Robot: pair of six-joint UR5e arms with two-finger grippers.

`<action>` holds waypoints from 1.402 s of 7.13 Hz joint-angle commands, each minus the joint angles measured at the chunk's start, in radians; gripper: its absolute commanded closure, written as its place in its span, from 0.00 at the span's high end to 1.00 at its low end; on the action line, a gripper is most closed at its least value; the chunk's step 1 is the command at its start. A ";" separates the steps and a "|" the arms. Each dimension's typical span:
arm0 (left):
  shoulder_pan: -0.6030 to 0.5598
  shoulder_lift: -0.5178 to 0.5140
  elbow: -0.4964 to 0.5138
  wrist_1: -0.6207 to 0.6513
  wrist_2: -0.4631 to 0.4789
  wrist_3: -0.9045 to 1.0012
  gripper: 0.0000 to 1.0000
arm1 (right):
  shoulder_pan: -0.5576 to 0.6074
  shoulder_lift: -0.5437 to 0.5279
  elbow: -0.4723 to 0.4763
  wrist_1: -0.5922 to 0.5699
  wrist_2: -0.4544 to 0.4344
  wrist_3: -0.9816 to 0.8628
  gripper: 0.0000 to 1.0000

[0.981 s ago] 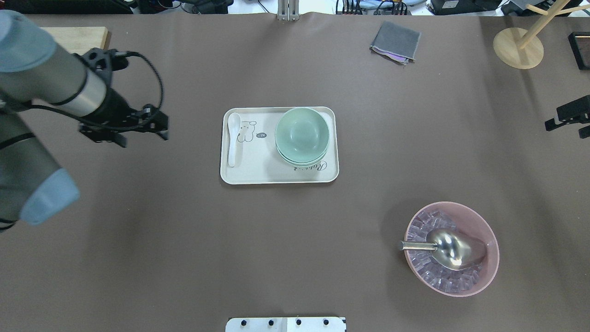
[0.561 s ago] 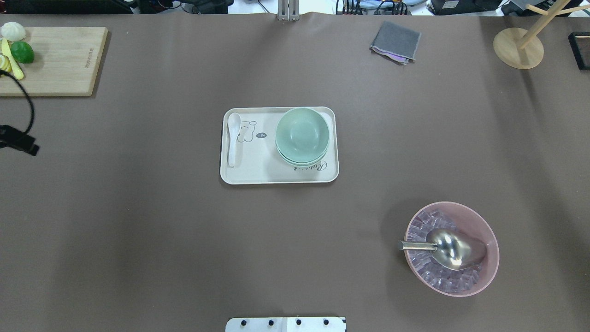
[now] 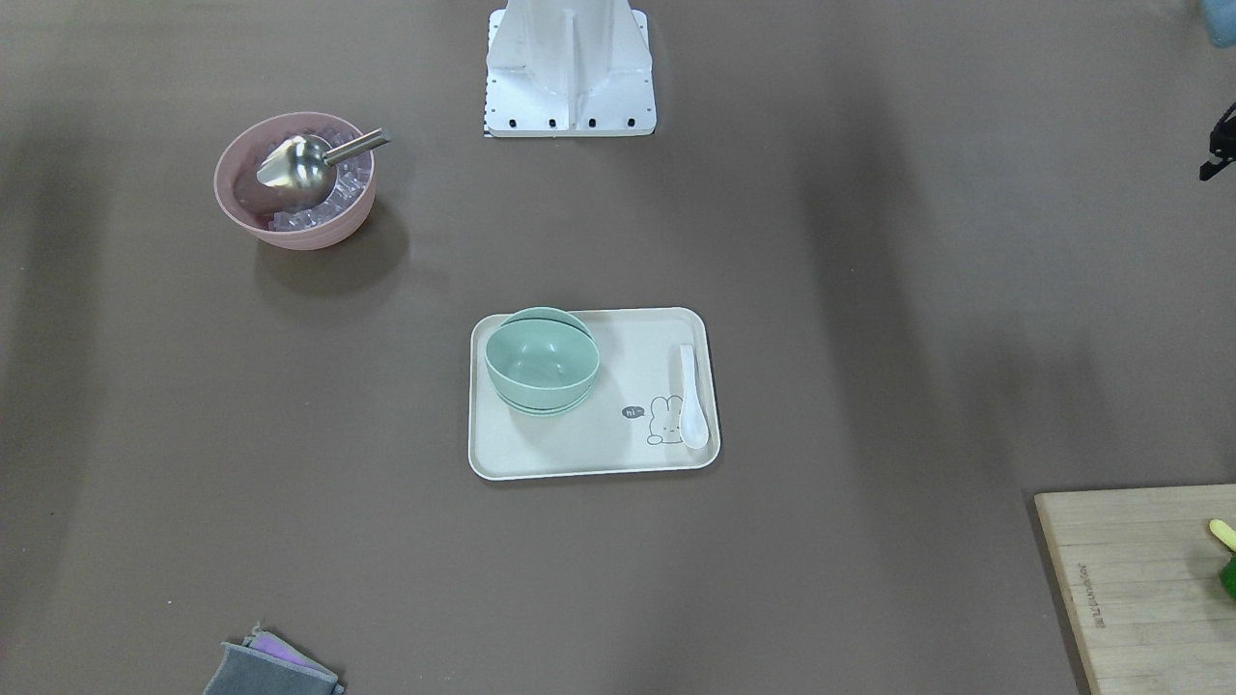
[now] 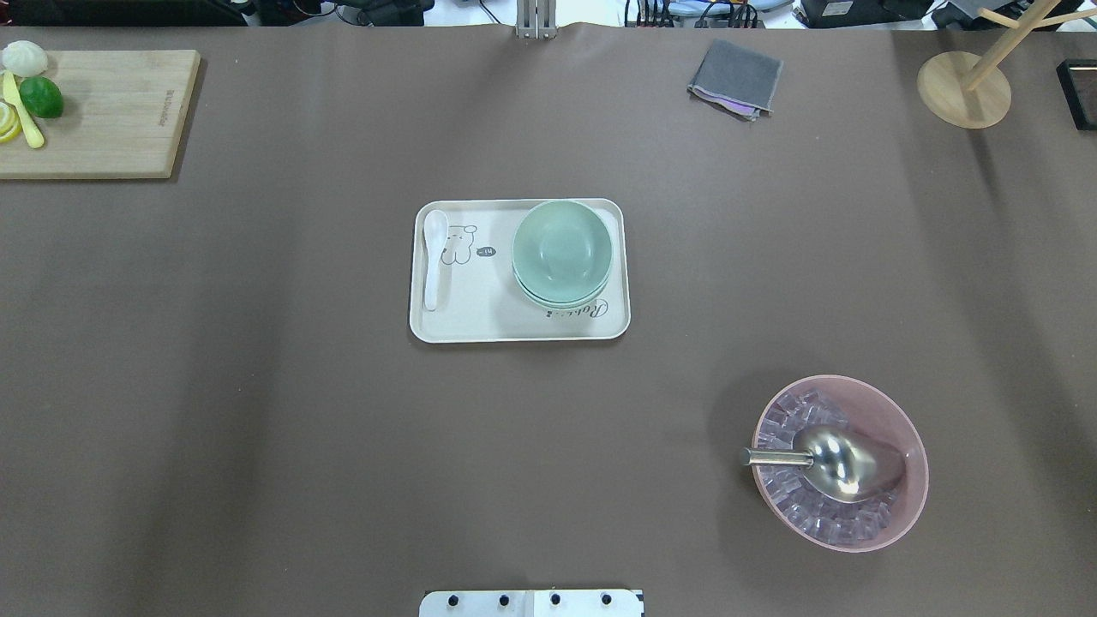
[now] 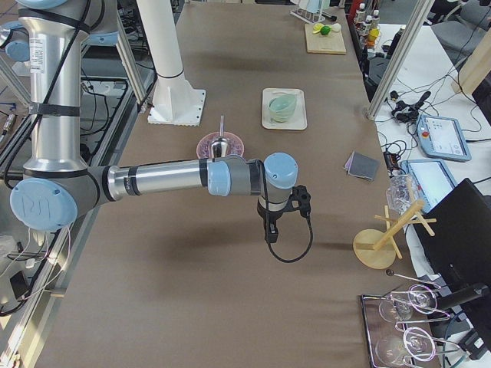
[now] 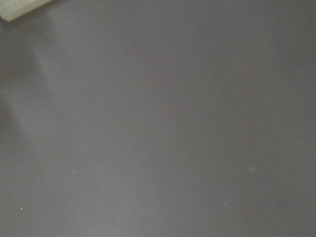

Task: Stack green bowls together

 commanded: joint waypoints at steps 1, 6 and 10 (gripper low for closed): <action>-0.060 -0.003 0.031 0.044 -0.032 -0.064 0.98 | 0.007 -0.029 0.002 -0.001 -0.001 -0.015 1.00; -0.059 0.009 0.007 0.041 -0.022 -0.128 0.98 | 0.013 -0.056 0.012 -0.001 -0.039 -0.036 1.00; -0.053 0.017 0.004 0.038 -0.022 -0.129 0.98 | 0.013 -0.073 0.011 0.009 -0.032 -0.030 1.00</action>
